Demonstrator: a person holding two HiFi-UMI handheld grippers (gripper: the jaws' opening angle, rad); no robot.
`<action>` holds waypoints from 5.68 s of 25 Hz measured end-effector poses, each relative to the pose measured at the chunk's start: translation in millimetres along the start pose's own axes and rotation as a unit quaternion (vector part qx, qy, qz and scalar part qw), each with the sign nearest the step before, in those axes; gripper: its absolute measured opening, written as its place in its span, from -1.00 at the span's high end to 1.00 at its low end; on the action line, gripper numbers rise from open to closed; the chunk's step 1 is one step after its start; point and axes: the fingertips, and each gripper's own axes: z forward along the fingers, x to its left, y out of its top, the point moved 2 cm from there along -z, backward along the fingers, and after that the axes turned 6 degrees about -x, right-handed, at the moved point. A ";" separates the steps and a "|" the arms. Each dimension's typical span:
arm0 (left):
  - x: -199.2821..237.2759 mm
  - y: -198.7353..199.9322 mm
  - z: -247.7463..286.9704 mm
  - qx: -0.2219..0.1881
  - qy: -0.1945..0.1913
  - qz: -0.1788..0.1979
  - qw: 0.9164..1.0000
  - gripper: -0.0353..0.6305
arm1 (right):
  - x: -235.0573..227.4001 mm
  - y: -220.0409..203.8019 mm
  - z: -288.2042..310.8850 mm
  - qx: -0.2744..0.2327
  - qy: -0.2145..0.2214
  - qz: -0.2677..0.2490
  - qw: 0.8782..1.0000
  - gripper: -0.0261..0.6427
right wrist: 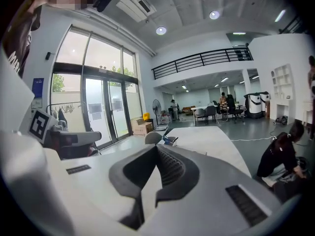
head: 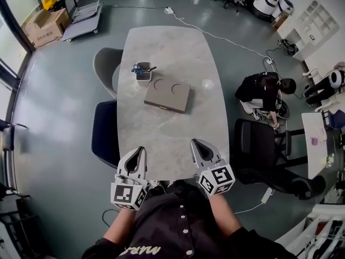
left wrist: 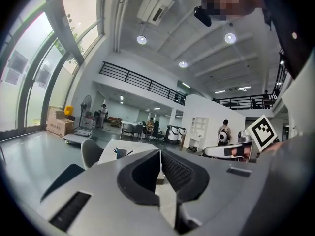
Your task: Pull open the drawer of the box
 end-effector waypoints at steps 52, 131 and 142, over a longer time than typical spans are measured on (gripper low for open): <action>42.3 -136.0 67.4 0.142 0.075 -0.070 0.985 0.84 | -105.9 -254.8 268.8 0.111 -0.048 0.541 0.832 0.74; 15.8 -160.4 -0.7 0.145 0.077 -0.070 0.984 0.84 | 11.1 -300.8 167.9 0.179 -0.030 0.580 0.794 0.84; 15.2 -157.3 1.4 0.140 0.077 -0.065 0.985 0.83 | 17.3 -297.7 167.9 0.174 -0.012 0.619 0.766 0.68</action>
